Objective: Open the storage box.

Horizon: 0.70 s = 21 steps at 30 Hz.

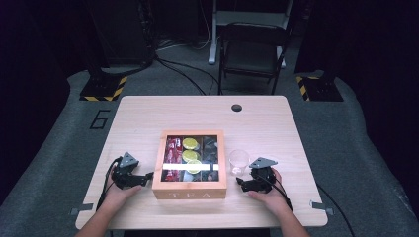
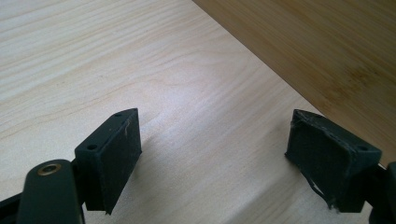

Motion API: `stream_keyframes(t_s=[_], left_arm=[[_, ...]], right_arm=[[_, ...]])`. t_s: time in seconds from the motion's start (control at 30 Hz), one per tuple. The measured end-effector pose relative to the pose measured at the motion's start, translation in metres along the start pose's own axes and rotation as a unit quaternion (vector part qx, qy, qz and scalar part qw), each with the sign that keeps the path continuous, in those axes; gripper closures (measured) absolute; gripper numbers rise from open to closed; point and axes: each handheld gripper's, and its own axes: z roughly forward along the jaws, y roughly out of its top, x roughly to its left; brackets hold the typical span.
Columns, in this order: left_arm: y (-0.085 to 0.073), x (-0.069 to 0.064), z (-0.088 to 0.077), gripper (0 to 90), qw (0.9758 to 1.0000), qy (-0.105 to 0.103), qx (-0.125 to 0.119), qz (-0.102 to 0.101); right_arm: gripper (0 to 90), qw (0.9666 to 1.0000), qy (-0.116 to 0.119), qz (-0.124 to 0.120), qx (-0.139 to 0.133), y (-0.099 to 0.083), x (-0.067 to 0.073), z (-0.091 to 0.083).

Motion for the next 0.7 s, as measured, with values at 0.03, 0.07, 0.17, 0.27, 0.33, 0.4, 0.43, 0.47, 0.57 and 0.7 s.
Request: stream_keyframes(t_s=[0.03, 0.07, 0.17, 0.27, 0.33, 0.4, 0.43, 0.47, 0.57, 0.7], left_arm=[[0.0, 0.0, 0.0, 16.9, 1.0, 0.0, 0.0, 0.0], [0.0, -0.0002, 0.0002, 16.9, 1.0, 0.0, -0.001, -0.001], [0.0001, -0.0002, 0.0003, 16.7, 1.0, 0.0, 0.0, -0.002], [0.0, -0.0005, 0.0005, 16.6, 1.0, 0.002, -0.001, -0.002], [0.0002, -0.0013, 0.0011, 16.4, 1.0, 0.006, -0.003, -0.006], [0.0003, -0.0015, 0.0011, 16.4, 1.0, 0.006, -0.002, -0.006], [0.0003, -0.0014, 0.0011, 16.4, 1.0, 0.006, -0.002, -0.006], [0.0003, -0.0014, 0.0011, 16.3, 1.0, 0.006, -0.002, -0.006], [0.0003, -0.0014, 0.0011, 16.4, 1.0, 0.006, -0.003, -0.006], [0.0003, -0.0019, 0.0009, 16.3, 1.0, 0.005, 0.0, -0.008]], right_arm=[[13.3, 1.0, 0.0, 0.0, 0.0, 0.0, 0.0, 0.0], [13.3, 1.0, 0.0, 0.0, -0.001, -0.0001, 0.0, 0.0001], [13.3, 1.0, 0.0, 0.0, 0.001, 0.0, 0.0001, 0.0], [12.6, 1.0, -0.001, 0.0, 0.003, 0.0, 0.0003, -0.0002], [12.5, 1.0, -0.004, 0.004, 0.001, 0.0, 0.0008, 0.0001], [12.5, 1.0, -0.004, 0.004, 0.001, 0.0001, 0.0008, 0.0], [12.5, 1.0, -0.004, 0.004, 0.002, 0.0001, 0.0008, 0.0], [12.5, 1.0, -0.004, 0.004, 0.001, 0.0001, 0.0008, 0.0], [12.5, 1.0, -0.004, 0.004, 0.001, 0.0, 0.0008, 0.0], [12.5, 1.0, -0.003, 0.003, 0.002, 0.0, 0.0006, -0.0002]])
